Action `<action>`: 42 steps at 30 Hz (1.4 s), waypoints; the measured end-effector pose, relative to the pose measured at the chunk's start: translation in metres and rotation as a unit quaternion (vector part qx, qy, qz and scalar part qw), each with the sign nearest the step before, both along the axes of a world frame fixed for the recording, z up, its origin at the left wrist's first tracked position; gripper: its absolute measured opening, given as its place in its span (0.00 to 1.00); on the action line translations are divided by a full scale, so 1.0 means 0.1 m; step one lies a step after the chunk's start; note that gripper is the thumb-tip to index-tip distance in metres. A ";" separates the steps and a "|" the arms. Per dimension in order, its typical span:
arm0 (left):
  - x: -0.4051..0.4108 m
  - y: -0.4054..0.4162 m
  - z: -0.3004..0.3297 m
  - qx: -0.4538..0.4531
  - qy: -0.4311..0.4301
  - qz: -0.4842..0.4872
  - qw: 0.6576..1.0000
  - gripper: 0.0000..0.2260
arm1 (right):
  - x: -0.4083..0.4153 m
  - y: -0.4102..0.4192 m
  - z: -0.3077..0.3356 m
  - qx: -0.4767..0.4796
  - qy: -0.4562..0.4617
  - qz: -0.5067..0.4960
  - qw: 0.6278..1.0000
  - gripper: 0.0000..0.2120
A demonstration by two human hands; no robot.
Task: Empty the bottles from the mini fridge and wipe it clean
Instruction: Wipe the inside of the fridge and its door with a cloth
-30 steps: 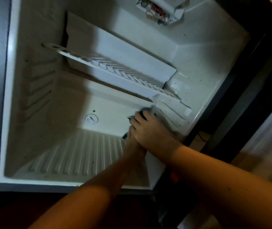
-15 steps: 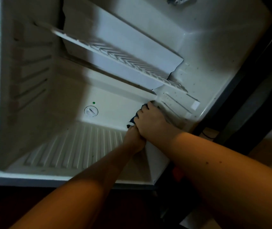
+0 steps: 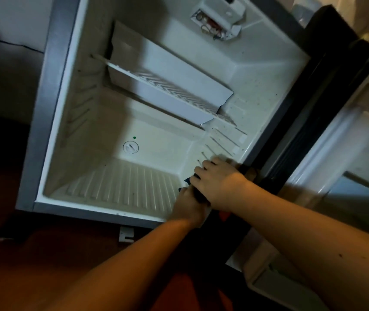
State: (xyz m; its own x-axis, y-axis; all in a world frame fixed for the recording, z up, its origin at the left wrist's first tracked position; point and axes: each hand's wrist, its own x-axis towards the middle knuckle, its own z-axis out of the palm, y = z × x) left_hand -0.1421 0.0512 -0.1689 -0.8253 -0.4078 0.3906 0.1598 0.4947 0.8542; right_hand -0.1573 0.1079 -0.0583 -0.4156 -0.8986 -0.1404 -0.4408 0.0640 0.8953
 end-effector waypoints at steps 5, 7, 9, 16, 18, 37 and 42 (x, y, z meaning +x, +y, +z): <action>0.10 0.14 -0.05 0.089 -0.057 0.047 0.993 0.13 | 0.14 0.15 -0.03 0.016 0.019 0.000 1.000 0.22; 0.09 0.16 -0.10 0.104 -0.053 0.051 0.992 0.12 | 0.21 0.16 -0.03 0.024 0.014 -0.019 0.999 0.22; 0.10 0.15 -0.13 0.105 -0.050 0.053 0.992 0.09 | 0.29 0.15 0.01 0.016 -0.007 -0.030 0.999 0.21; -0.10 -0.09 -0.01 0.170 0.147 0.158 0.962 0.09 | 0.18 -0.10 0.16 -0.021 0.094 0.137 0.986 0.08; -0.18 -0.18 0.13 0.169 0.179 0.115 0.962 0.14 | 0.07 -0.15 0.21 -0.013 0.105 0.090 0.990 0.13; -0.82 -0.61 0.54 -0.027 0.108 0.007 0.994 0.37 | -0.49 -0.42 0.33 -0.072 0.118 -0.094 0.986 0.26; -0.82 -0.64 0.55 0.008 0.106 -0.041 0.993 0.31 | -0.46 -0.46 0.32 -0.091 0.125 -0.110 0.982 0.31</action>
